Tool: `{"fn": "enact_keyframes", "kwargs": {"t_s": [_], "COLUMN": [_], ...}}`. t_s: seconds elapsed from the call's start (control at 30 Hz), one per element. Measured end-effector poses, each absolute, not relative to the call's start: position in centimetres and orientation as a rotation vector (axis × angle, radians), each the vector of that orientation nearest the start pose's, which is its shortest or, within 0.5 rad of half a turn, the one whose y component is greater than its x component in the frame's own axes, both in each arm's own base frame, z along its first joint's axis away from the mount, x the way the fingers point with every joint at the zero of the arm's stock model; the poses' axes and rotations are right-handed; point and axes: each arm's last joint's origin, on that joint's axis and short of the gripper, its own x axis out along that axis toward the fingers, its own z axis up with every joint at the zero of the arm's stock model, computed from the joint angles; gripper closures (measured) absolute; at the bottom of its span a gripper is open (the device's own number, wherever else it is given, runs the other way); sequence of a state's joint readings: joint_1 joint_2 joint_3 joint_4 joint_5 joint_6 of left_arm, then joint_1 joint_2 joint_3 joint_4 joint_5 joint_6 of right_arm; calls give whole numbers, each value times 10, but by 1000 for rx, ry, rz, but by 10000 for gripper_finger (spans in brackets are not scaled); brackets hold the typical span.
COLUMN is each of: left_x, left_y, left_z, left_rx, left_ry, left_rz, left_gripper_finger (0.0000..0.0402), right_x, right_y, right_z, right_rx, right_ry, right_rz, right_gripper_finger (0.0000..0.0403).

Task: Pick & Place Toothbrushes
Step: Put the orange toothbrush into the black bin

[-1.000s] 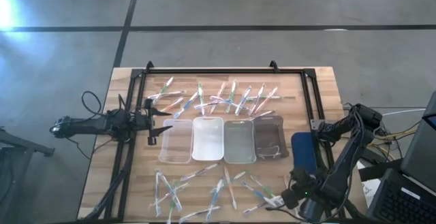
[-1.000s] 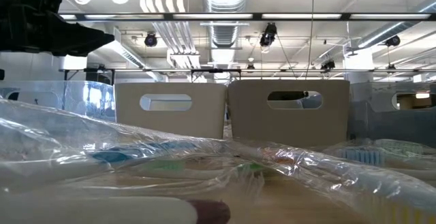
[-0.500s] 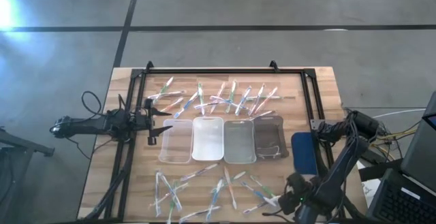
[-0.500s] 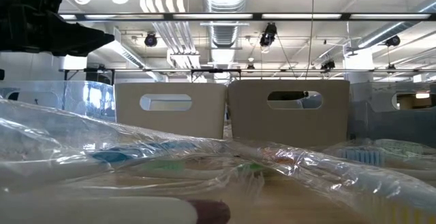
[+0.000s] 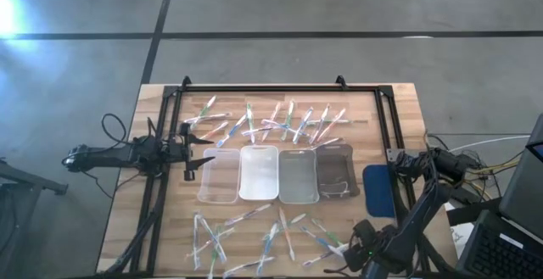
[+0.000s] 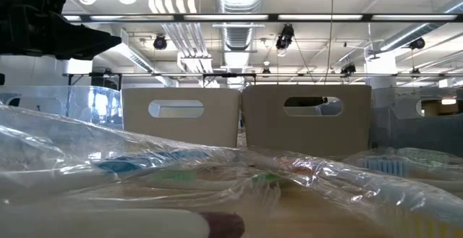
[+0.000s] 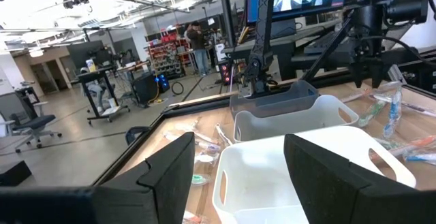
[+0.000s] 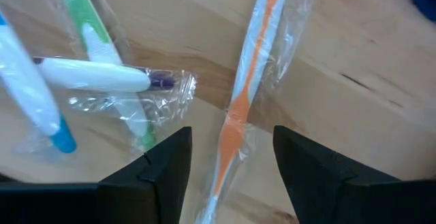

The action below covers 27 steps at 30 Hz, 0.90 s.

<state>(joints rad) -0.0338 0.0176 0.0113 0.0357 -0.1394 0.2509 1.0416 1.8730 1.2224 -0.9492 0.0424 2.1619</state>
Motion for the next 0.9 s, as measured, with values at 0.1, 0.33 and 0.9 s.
{"fn": "enact_keyframes", "kwargs": {"t_s": [0.1,0.33,0.9], "left_x": [98,98,98], "left_y": [1,1,1], "left_z": [169,169,169], "left_rx": [248,248,248], "left_ry": [-16,-16,-16], "left_rz": [109,109,110], "left_gripper_finger": [170,170,170], "right_x": [166,167,165], "right_y": [283,284,282], "right_z": [152,142,142], "right_rx": [831,809,794], "right_ry": [1348,1369,1390], "right_rz": [-898,-925,-945], "right_gripper_finger": [216,244,368]}}
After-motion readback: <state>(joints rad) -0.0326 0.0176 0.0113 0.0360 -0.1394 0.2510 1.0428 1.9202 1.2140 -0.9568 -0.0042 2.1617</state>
